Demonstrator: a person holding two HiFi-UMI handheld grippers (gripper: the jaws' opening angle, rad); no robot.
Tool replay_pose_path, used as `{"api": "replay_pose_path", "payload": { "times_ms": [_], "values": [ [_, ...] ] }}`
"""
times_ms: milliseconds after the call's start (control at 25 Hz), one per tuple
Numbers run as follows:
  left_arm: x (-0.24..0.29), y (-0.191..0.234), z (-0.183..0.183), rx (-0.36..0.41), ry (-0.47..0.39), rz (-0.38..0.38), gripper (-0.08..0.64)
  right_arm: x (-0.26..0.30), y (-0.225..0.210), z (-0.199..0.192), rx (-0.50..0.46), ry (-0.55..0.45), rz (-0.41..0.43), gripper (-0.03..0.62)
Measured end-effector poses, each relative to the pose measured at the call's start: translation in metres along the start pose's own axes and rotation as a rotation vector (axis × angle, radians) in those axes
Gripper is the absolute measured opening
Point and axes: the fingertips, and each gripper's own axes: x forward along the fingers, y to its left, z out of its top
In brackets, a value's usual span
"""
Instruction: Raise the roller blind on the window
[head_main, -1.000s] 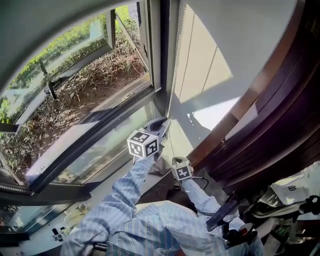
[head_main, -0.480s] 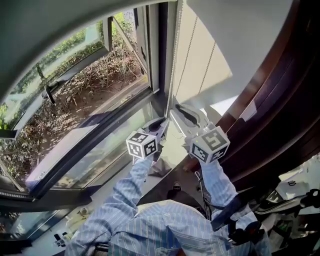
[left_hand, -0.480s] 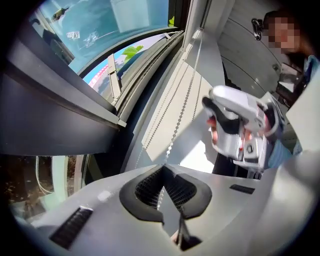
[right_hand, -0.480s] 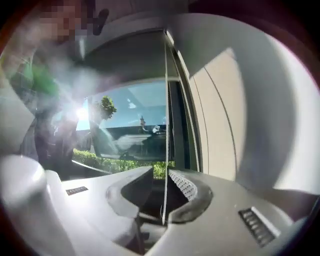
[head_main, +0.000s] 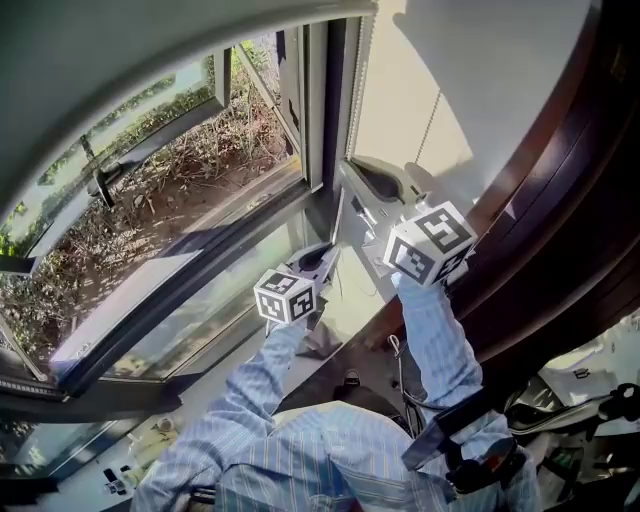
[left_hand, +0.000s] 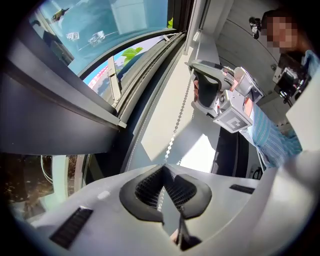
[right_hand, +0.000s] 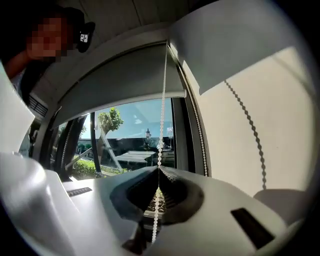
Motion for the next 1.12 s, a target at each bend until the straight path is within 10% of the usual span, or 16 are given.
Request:
{"api": "replay_pose_path", "payload": {
  "times_ms": [200, 440, 640, 760, 1120],
  "values": [
    [-0.008, -0.001, -0.002, -0.048, -0.035, -0.010, 0.005, -0.013, -0.007, 0.000, 0.110, -0.169, -0.027, 0.006],
    [-0.005, 0.001, -0.039, -0.105, 0.026, 0.006, 0.005, -0.018, -0.008, -0.042, 0.119, -0.104, -0.067, 0.006],
    [-0.017, 0.032, -0.143, -0.192, 0.298, 0.091, 0.005, -0.035, -0.005, -0.147, 0.171, 0.101, -0.137, 0.005],
    [-0.041, 0.037, -0.199, -0.102, 0.444, 0.082, 0.005, -0.056, 0.001, -0.223, 0.227, 0.222, -0.191, 0.005],
    [-0.066, 0.006, -0.112, 0.062, 0.157, 0.063, 0.083, -0.068, 0.005, -0.302, 0.307, 0.386, -0.231, 0.005]
  ]
}}
